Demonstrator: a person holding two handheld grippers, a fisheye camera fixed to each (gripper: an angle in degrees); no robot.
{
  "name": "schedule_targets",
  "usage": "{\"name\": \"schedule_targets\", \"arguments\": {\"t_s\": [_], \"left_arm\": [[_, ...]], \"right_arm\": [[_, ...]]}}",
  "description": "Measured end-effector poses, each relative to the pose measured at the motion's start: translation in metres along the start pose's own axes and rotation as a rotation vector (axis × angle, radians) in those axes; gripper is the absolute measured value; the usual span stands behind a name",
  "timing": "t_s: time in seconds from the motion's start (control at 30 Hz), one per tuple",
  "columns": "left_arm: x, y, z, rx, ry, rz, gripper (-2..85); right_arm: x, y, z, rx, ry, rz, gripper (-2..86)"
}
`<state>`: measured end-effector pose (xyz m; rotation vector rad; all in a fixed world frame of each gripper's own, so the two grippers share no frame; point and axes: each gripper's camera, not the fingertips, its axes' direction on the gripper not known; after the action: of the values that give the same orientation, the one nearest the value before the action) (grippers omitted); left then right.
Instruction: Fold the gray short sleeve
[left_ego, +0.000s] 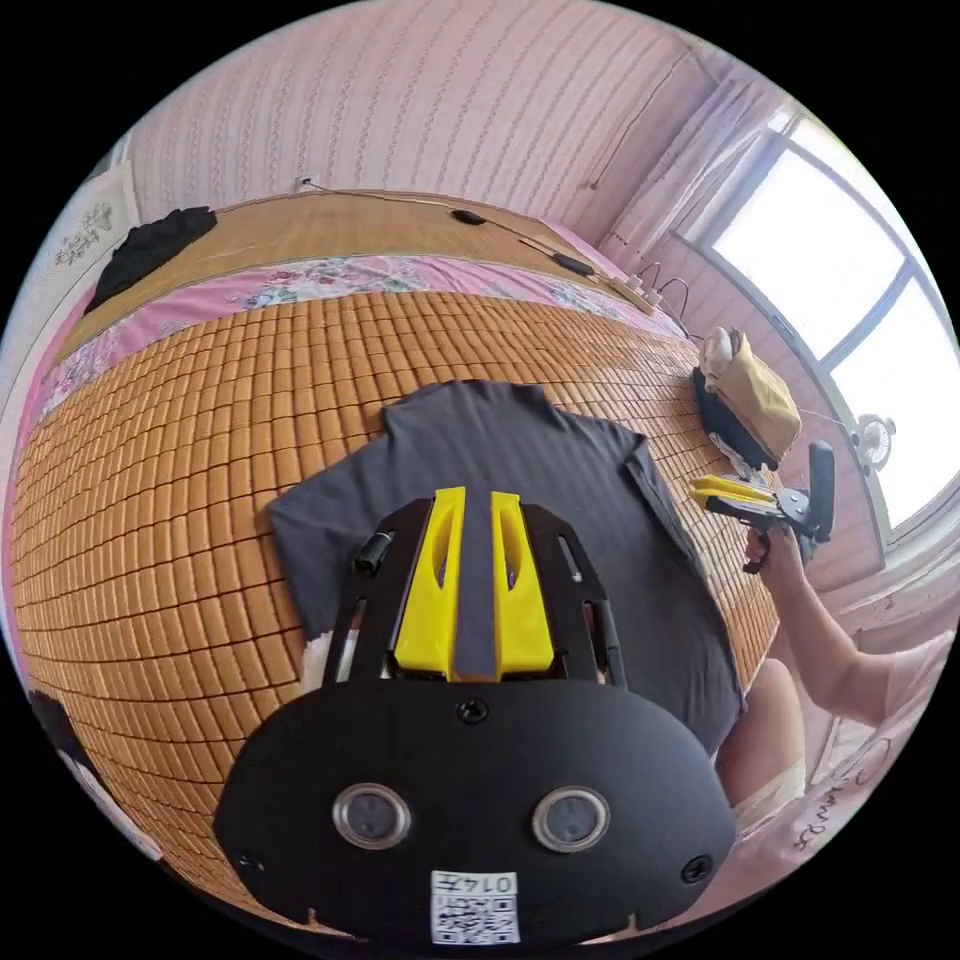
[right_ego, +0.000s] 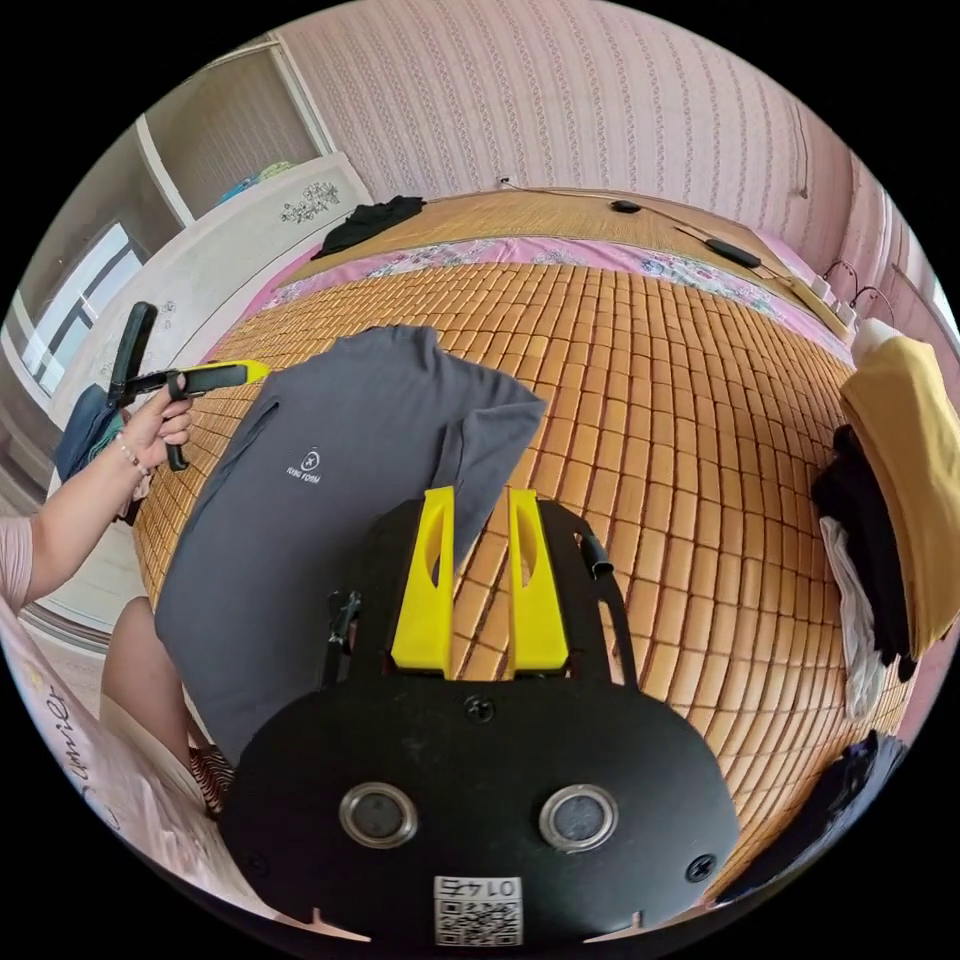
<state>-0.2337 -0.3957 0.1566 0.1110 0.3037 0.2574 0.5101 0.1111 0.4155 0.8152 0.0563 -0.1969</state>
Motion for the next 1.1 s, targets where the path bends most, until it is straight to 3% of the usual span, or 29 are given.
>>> {"name": "schedule_targets", "arguments": {"t_s": [0.13, 0.33, 0.53, 0.7, 0.87, 1.1], "left_arm": [[-0.056, 0.027, -0.016, 0.015, -0.098, -0.105, 5.5], [-0.109, 0.046, 0.001, -0.014, 0.036, -0.207, 8.8], [-0.139, 0.044, 0.024, -0.067, 0.107, -0.239, 0.8], [-0.144, 0.039, 0.021, -0.023, -0.012, -0.231, -0.9], [-0.151, 0.041, 0.007, 0.106, 0.035, -0.284, -1.0], [-0.131, 0.082, -0.040, 0.135, 0.160, -0.108, -1.0]], "right_arm": [[0.027, -0.040, 0.028, -0.029, -0.006, 0.044, 11.0], [0.036, -0.059, 0.055, -0.075, 0.007, 0.025, 7.9], [0.038, -0.075, 0.062, -0.104, 0.037, 0.025, 1.2], [0.058, -0.094, 0.058, -0.069, 0.038, 0.108, 0.3], [0.065, -0.115, 0.035, 0.009, 0.025, 0.123, 0.3], [0.042, -0.082, -0.017, 0.090, -0.110, 0.006, 0.3]]}}
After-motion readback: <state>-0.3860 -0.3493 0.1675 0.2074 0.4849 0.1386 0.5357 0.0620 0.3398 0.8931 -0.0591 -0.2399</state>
